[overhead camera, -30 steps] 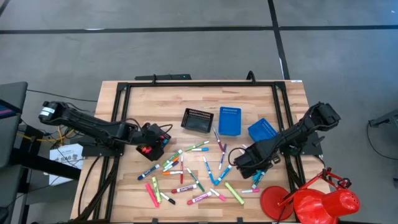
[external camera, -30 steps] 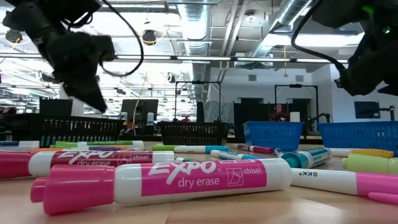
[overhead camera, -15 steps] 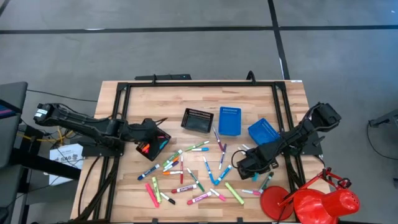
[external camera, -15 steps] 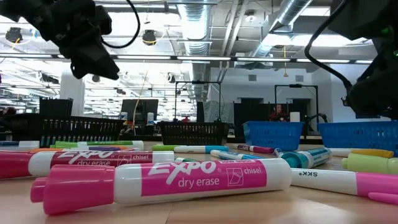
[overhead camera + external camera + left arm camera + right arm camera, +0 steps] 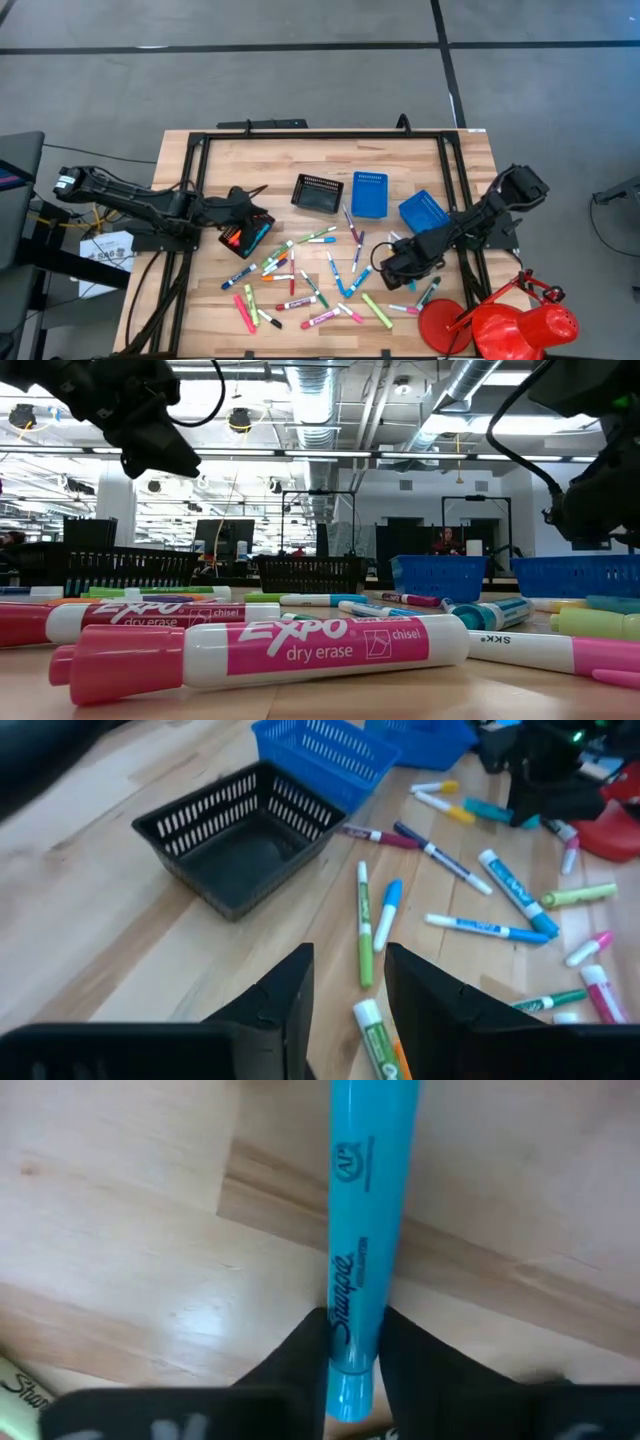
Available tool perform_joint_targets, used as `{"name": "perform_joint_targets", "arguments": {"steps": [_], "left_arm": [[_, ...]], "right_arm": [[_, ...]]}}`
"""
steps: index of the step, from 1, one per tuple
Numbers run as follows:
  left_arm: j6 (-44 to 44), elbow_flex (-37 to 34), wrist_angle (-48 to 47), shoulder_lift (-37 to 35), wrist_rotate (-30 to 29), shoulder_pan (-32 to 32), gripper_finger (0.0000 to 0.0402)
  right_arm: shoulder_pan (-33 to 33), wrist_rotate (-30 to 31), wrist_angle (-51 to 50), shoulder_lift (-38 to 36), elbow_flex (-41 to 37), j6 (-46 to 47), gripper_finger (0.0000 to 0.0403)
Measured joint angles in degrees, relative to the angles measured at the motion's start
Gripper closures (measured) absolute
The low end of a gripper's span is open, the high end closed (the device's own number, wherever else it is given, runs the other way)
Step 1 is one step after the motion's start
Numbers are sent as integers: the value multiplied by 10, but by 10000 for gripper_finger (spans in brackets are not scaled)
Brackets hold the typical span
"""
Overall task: Pick & Place Markers
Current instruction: Put the blue highlighter into the left black bin
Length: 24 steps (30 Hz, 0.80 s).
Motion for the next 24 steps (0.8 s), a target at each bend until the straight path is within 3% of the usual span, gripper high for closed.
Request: {"name": "perform_joint_targets", "arguments": {"steps": [4, 8, 13, 19, 24], "left_arm": [[0, 0, 13, 0, 0, 0, 281], [2, 0, 31, 0, 0, 0, 281], [65, 0, 63, 0, 0, 0, 281], [132, 0, 119, 5, -3, 0, 281], [149, 0, 142, 16, 7, 0, 282]], "right_arm": [[-2, 14, 12, 1, 32, -24, 351], [-7, 50, 6, 1, 69, -72, 332], [-38, 167, 24, 1, 107, -187, 331], [-94, 324, 195, 3, 111, -402, 342], [-139, 358, 420, 34, 111, -647, 333]]}}
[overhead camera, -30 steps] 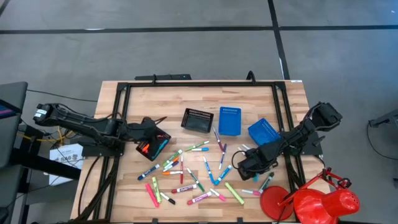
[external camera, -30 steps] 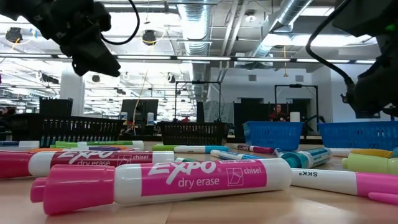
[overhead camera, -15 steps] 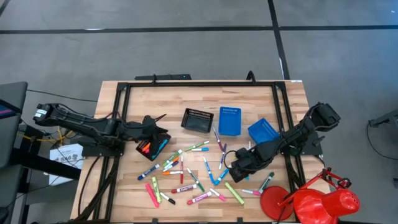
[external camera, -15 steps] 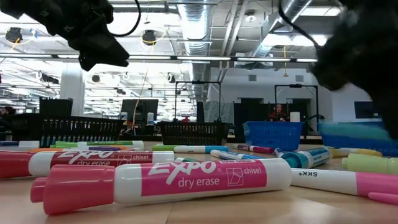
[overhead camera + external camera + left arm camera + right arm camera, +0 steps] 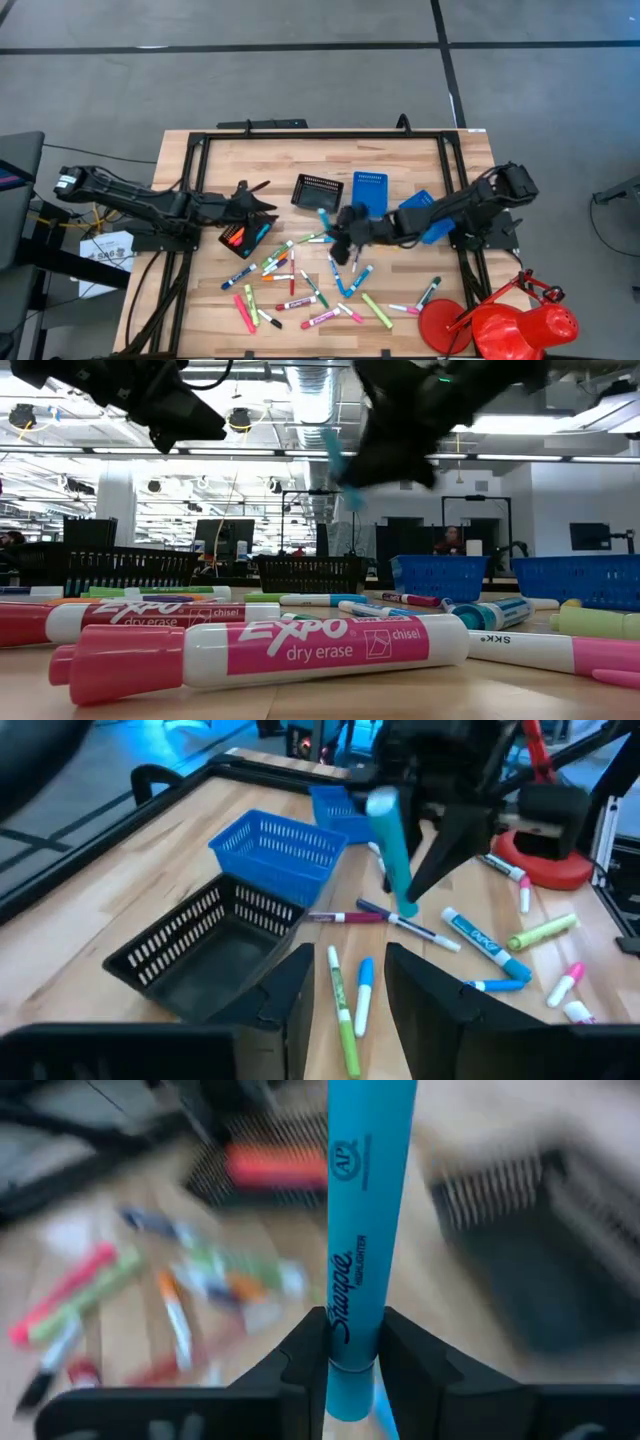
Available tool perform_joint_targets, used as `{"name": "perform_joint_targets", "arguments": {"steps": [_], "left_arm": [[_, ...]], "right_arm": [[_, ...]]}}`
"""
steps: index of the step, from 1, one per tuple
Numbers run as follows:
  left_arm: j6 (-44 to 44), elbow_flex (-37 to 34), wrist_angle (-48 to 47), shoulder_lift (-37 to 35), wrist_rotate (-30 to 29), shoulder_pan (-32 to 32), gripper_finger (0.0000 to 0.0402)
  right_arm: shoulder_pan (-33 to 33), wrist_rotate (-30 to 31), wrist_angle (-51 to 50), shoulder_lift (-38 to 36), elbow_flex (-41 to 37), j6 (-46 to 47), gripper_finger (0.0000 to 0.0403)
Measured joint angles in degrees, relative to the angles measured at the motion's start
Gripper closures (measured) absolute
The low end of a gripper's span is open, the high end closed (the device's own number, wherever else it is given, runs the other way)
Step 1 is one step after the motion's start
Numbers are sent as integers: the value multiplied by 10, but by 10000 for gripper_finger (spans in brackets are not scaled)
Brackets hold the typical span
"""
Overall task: Pick & Place Markers
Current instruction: Put the blue highlighter into the left black bin
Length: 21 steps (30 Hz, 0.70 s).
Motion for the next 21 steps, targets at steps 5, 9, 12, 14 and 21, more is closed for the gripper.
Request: {"name": "perform_joint_targets", "arguments": {"steps": [5, 9, 12, 14, 21], "left_arm": [[1, 0, 38, 27, 26, 0, 282], [2, 0, 48, 45, 27, 0, 282], [11, 0, 65, 59, 27, 0, 282], [11, 0, 83, 66, 28, 0, 282], [9, 0, 103, 74, 46, 0, 282]], "right_arm": [[-35, -63, 251, 61, 0, -177, 332], [-57, -170, 368, 106, 0, -204, 333], [-70, -216, 392, 133, 11, -205, 332], [-76, -227, 398, 154, 30, -205, 332], [-83, -252, 395, 192, 70, -215, 332]]}}
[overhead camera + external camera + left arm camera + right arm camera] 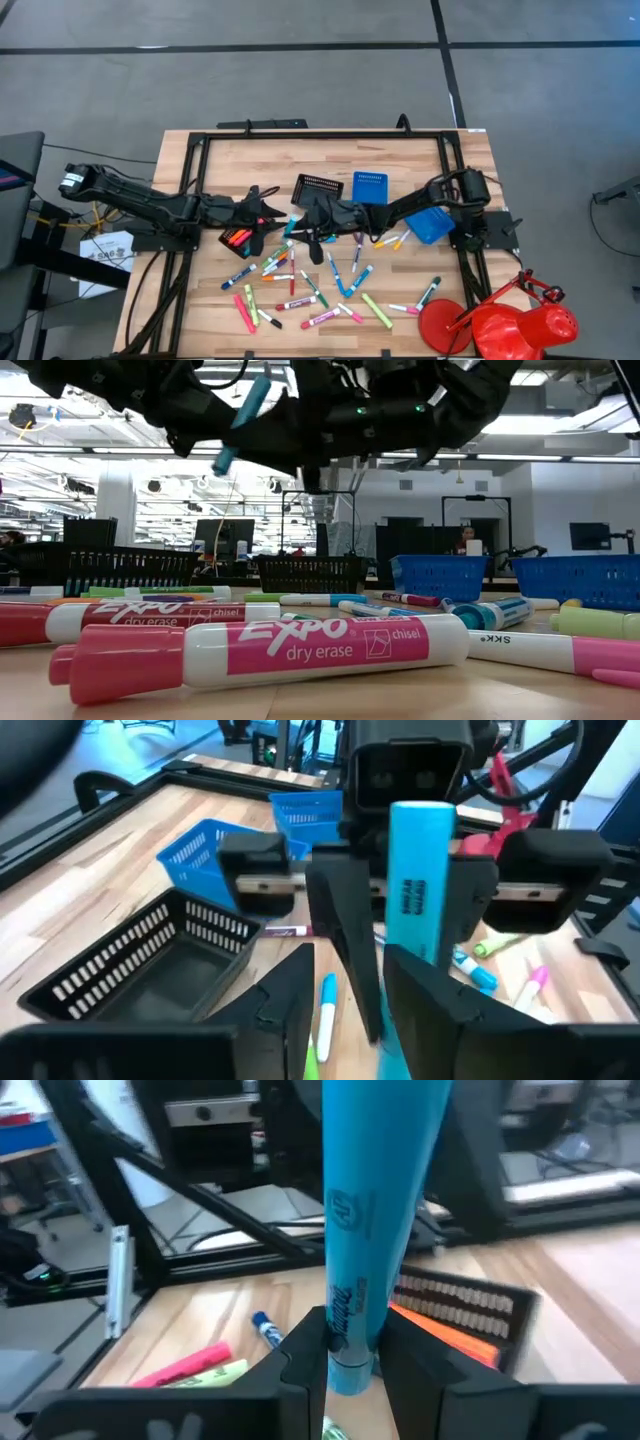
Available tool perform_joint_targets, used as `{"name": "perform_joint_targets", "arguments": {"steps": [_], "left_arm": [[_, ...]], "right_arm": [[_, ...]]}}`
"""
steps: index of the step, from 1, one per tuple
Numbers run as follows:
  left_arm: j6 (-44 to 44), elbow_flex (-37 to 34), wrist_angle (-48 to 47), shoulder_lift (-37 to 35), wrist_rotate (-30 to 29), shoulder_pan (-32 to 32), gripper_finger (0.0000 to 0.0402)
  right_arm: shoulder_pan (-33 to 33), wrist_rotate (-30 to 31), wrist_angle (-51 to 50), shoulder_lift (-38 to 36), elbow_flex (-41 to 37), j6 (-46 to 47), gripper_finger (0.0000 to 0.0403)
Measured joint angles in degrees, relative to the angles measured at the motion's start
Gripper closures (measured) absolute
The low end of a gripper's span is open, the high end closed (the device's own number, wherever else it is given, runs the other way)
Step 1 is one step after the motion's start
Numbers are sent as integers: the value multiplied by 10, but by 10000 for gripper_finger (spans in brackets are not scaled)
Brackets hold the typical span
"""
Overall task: Pick & Place Markers
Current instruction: Put the blue highlighter into the left black bin
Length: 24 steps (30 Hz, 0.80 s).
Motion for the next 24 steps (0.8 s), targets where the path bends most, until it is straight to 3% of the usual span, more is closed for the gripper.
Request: {"name": "perform_joint_targets", "arguments": {"steps": [18, 24], "left_arm": [[21, 0, -12, 0, 17, -2, 281], [46, 0, -14, 0, 16, -1, 251]], "right_arm": [[1, -3, -36, -6, 2, -30, 332], [1, 29, -72, -13, 2, -31, 332]]}}
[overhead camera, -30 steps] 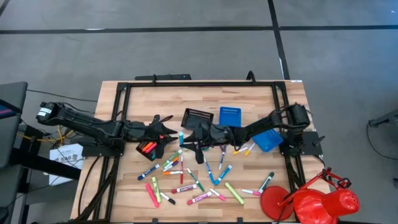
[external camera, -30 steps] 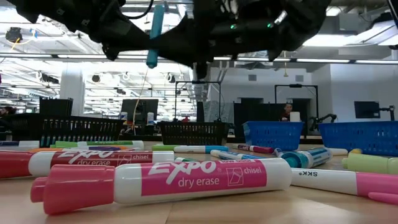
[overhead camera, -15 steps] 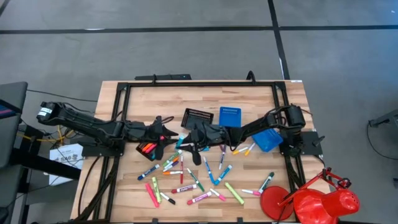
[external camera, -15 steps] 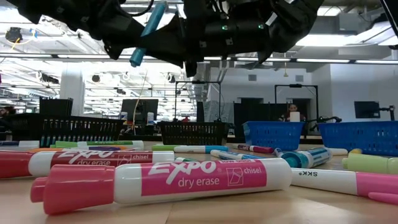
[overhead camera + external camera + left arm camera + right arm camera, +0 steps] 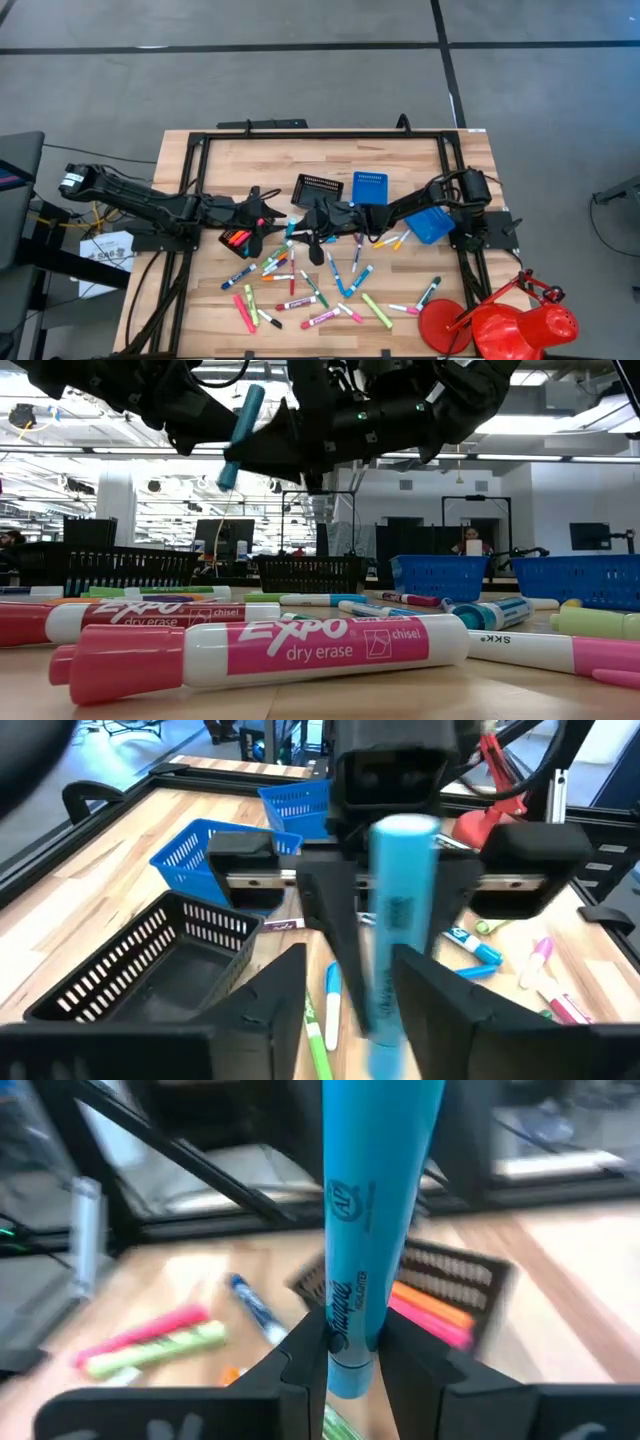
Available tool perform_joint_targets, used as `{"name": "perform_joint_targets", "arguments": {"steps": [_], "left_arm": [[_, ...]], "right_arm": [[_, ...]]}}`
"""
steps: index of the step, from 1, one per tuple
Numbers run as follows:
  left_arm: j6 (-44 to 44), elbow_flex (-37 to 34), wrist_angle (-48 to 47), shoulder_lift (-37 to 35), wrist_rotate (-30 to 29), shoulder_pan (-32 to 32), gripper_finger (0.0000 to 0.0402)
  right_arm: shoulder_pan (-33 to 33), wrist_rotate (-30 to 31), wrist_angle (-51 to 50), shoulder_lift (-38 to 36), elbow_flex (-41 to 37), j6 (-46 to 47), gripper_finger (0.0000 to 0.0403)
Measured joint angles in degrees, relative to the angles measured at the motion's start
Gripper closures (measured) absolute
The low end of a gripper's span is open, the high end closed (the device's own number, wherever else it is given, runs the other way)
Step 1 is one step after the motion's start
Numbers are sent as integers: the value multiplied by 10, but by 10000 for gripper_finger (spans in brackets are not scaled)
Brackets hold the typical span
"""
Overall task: Pick & Place Markers
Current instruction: Put the blue highlighter into the left black bin
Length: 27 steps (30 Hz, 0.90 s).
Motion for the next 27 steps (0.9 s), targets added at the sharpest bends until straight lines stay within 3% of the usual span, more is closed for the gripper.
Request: {"name": "perform_joint_targets", "arguments": {"steps": [5, 10, 19, 27], "left_arm": [[1, 0, 1, 0, 1, -2, 208], [1, 0, 2, 0, 1, 1, 187], [18, 0, 79, 9, 0, 4, 192], [70, 0, 214, 105, -2, 19, 207]], "right_arm": [[-1, 57, -59, -29, 0, -4, 335], [0, 57, -42, -41, 0, -5, 335], [-1, 56, -30, -41, 0, -5, 336], [-1, 56, -28, -41, 0, -5, 336]]}}
